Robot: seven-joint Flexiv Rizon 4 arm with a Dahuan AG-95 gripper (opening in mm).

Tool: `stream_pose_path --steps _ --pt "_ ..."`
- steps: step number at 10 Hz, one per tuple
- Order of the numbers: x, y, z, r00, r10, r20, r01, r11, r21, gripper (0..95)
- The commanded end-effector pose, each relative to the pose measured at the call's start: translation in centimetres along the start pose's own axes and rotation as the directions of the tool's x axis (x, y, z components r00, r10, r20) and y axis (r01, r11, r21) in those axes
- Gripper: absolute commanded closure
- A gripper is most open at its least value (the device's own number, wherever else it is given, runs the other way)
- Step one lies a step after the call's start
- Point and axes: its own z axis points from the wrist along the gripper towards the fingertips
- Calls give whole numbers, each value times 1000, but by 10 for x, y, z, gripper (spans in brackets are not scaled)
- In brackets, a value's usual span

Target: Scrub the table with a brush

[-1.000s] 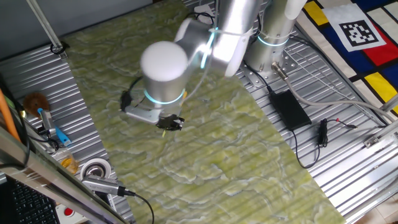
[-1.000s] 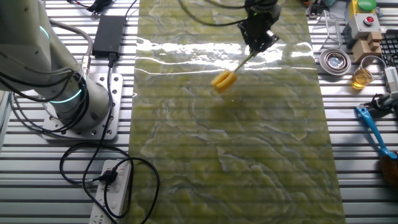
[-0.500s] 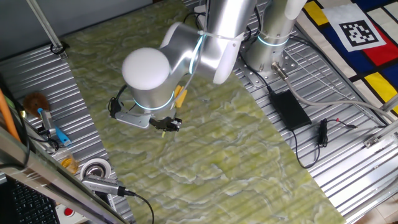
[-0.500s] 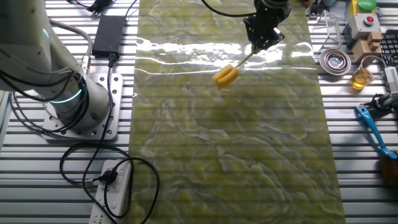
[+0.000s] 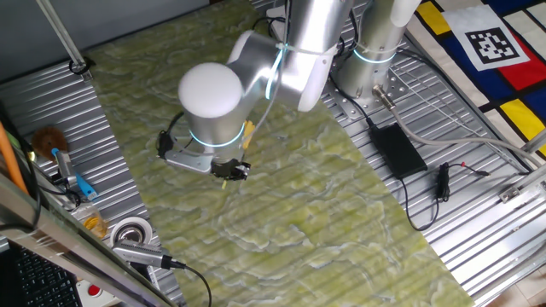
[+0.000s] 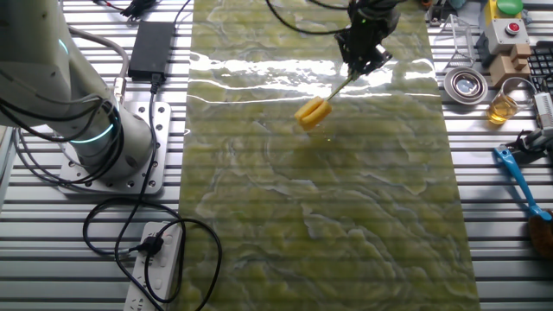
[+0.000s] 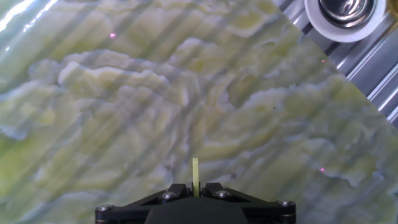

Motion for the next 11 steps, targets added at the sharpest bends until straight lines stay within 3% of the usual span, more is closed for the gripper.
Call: stream_pose_path --steps 1,11 --pt "-3 6 7 1000 17 10 -17 1000 13 950" --pt "-14 12 33 997 51 65 -54 997 46 950"
